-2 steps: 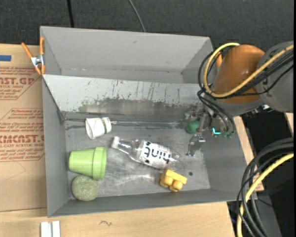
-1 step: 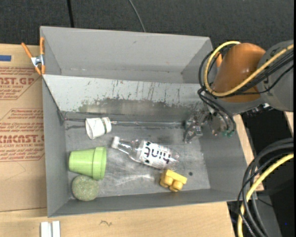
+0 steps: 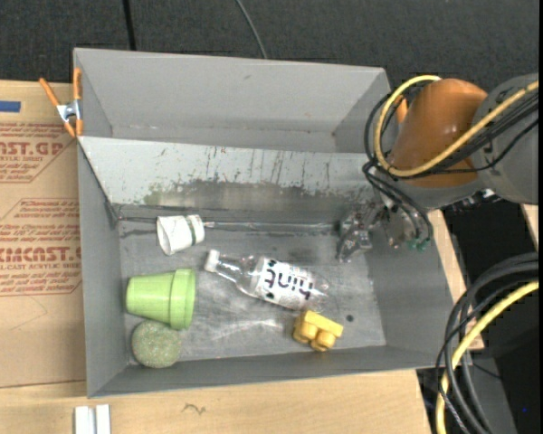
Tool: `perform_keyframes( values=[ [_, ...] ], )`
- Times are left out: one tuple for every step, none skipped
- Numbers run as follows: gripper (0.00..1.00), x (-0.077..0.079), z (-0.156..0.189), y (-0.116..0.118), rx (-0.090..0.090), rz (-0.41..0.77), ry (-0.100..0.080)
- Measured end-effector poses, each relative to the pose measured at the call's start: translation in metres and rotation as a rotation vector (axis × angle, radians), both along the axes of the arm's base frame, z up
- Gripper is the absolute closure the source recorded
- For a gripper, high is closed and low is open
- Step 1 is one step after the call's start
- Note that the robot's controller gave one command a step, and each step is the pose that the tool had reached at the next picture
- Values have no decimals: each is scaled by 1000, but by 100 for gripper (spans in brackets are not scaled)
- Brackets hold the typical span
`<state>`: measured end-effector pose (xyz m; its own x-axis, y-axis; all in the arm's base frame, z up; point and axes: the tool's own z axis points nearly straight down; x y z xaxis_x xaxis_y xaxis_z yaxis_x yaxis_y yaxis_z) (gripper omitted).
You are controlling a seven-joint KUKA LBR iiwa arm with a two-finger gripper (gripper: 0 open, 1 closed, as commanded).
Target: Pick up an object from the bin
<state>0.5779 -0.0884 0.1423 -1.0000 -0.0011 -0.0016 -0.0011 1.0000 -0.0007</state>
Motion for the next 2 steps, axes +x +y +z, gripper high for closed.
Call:
perform_keyframes(
  values=[
    [100, -11, 14, 34, 0, 4, 3],
    [100, -14, 21, 70, 3, 12, -2]
  ],
)
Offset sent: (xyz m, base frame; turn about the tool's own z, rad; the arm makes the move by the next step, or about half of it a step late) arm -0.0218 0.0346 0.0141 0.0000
